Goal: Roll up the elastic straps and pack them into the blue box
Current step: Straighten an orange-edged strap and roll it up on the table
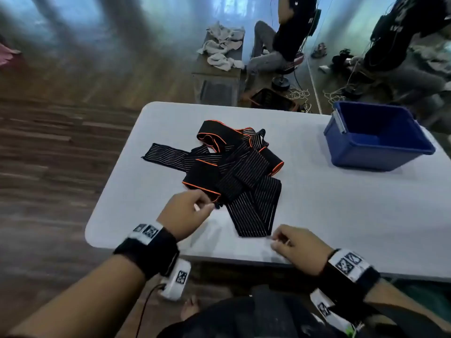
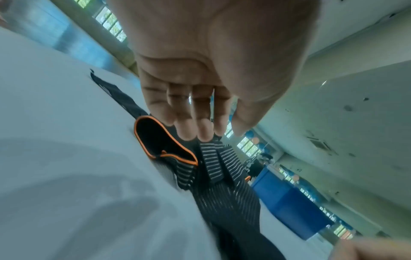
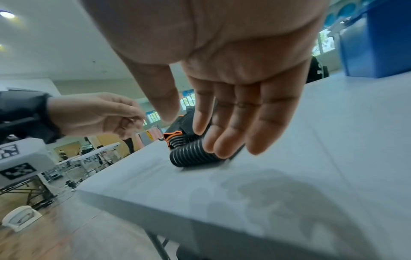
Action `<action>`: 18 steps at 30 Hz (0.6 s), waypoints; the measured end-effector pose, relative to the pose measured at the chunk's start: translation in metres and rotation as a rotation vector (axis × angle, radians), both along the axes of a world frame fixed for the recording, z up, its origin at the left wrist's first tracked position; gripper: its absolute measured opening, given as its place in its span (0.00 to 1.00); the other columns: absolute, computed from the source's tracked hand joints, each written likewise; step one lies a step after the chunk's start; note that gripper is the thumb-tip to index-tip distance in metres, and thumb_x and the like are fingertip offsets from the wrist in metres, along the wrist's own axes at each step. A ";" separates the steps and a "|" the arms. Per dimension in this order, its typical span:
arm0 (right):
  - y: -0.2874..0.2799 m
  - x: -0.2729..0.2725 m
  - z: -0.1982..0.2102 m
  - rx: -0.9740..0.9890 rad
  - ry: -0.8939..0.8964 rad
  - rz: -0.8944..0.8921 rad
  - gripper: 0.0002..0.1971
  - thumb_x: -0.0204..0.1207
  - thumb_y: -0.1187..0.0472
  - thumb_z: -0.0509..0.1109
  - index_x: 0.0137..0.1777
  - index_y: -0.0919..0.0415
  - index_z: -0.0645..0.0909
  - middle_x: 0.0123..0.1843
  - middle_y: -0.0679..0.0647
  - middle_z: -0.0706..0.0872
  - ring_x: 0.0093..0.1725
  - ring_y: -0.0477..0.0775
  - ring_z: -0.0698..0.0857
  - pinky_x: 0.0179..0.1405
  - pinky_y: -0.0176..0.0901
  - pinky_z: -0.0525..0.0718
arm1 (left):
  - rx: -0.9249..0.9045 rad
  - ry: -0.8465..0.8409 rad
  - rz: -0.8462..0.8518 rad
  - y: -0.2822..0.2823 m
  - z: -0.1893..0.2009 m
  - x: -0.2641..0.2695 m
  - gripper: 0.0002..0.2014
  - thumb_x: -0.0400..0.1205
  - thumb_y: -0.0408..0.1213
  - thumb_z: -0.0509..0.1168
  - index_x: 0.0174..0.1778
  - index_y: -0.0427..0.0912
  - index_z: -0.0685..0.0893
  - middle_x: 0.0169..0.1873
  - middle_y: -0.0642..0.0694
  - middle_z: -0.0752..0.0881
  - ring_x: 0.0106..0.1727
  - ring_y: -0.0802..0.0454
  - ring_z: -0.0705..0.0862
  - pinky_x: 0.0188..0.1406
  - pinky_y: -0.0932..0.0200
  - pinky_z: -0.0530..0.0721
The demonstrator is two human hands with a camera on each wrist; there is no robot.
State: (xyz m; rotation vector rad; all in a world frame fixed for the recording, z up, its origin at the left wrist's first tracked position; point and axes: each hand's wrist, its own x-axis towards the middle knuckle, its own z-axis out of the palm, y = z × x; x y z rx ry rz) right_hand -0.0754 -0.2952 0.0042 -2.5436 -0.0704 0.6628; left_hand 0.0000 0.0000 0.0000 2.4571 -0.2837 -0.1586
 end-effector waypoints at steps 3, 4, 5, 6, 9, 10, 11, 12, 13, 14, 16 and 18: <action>0.016 0.024 0.008 0.015 -0.062 0.012 0.06 0.80 0.49 0.69 0.52 0.49 0.80 0.46 0.46 0.86 0.43 0.44 0.83 0.49 0.41 0.81 | 0.135 0.057 -0.005 -0.016 -0.017 0.022 0.16 0.78 0.55 0.72 0.58 0.51 0.84 0.46 0.54 0.85 0.48 0.54 0.84 0.49 0.56 0.81; 0.021 0.030 0.012 0.014 -0.066 0.017 0.05 0.80 0.49 0.69 0.51 0.48 0.80 0.45 0.46 0.86 0.44 0.44 0.83 0.49 0.41 0.82 | 0.193 0.093 -0.018 -0.023 -0.020 0.026 0.19 0.78 0.56 0.72 0.61 0.50 0.84 0.49 0.51 0.84 0.50 0.50 0.84 0.51 0.55 0.81; 0.024 0.036 0.013 0.026 -0.071 0.016 0.05 0.80 0.49 0.69 0.50 0.48 0.80 0.45 0.45 0.86 0.44 0.44 0.83 0.48 0.42 0.82 | 0.220 0.101 -0.028 -0.028 -0.029 0.031 0.19 0.78 0.55 0.72 0.59 0.49 0.86 0.49 0.50 0.83 0.52 0.48 0.85 0.51 0.55 0.82; 0.027 0.041 0.014 0.028 -0.077 0.012 0.05 0.80 0.49 0.69 0.50 0.47 0.80 0.45 0.45 0.86 0.44 0.44 0.83 0.47 0.41 0.81 | 0.226 0.098 -0.024 -0.031 -0.030 0.032 0.15 0.79 0.53 0.71 0.55 0.48 0.88 0.48 0.49 0.82 0.52 0.46 0.85 0.50 0.54 0.82; 0.028 0.053 0.020 0.027 -0.114 0.010 0.04 0.80 0.48 0.69 0.49 0.46 0.80 0.43 0.43 0.85 0.44 0.43 0.83 0.45 0.39 0.79 | 0.082 -0.028 0.017 -0.030 -0.024 0.035 0.08 0.81 0.46 0.71 0.41 0.47 0.89 0.42 0.50 0.80 0.45 0.49 0.83 0.48 0.53 0.81; 0.028 0.058 0.023 0.033 -0.129 0.005 0.04 0.80 0.49 0.69 0.49 0.46 0.80 0.43 0.43 0.85 0.45 0.43 0.83 0.45 0.39 0.79 | 0.008 -0.102 0.036 -0.027 -0.014 0.036 0.07 0.81 0.44 0.71 0.40 0.47 0.88 0.41 0.51 0.80 0.43 0.52 0.82 0.47 0.55 0.80; 0.028 0.062 0.026 0.044 -0.143 -0.004 0.04 0.80 0.49 0.69 0.48 0.46 0.81 0.44 0.43 0.85 0.45 0.43 0.83 0.46 0.39 0.79 | -0.071 -0.183 0.053 -0.024 -0.001 0.038 0.06 0.81 0.43 0.72 0.39 0.48 0.87 0.40 0.53 0.80 0.42 0.54 0.81 0.45 0.57 0.78; 0.028 0.067 0.028 0.056 -0.161 -0.008 0.03 0.80 0.49 0.70 0.47 0.46 0.81 0.44 0.42 0.85 0.46 0.43 0.83 0.47 0.40 0.79 | -0.144 -0.240 0.071 -0.019 0.012 0.040 0.05 0.81 0.42 0.72 0.39 0.48 0.86 0.39 0.54 0.81 0.42 0.55 0.81 0.44 0.59 0.78; 0.028 0.072 0.031 0.065 -0.171 -0.016 0.03 0.80 0.50 0.70 0.47 0.47 0.82 0.44 0.42 0.85 0.46 0.43 0.83 0.48 0.40 0.79 | -0.216 -0.268 0.100 -0.014 0.025 0.043 0.05 0.81 0.42 0.72 0.39 0.49 0.86 0.38 0.55 0.82 0.41 0.56 0.82 0.43 0.58 0.78; 0.030 0.079 0.034 0.069 -0.183 -0.020 0.03 0.79 0.51 0.70 0.46 0.47 0.82 0.44 0.42 0.85 0.47 0.44 0.83 0.48 0.40 0.79 | -0.298 -0.261 0.134 -0.008 0.039 0.046 0.05 0.81 0.43 0.71 0.40 0.50 0.85 0.37 0.56 0.84 0.40 0.56 0.83 0.42 0.56 0.80; 0.034 0.096 0.040 0.066 -0.207 -0.016 0.04 0.79 0.51 0.70 0.44 0.48 0.82 0.43 0.42 0.85 0.46 0.45 0.83 0.48 0.41 0.78 | -0.515 -0.206 0.199 0.003 0.063 0.053 0.06 0.81 0.46 0.69 0.40 0.51 0.83 0.33 0.55 0.86 0.36 0.56 0.84 0.41 0.53 0.83; 0.041 0.116 0.048 0.056 -0.242 -0.009 0.04 0.79 0.51 0.70 0.43 0.49 0.82 0.43 0.43 0.85 0.46 0.46 0.83 0.48 0.42 0.78 | -0.672 -0.186 0.244 0.013 0.086 0.057 0.06 0.82 0.44 0.68 0.40 0.51 0.83 0.31 0.55 0.86 0.34 0.55 0.83 0.39 0.52 0.83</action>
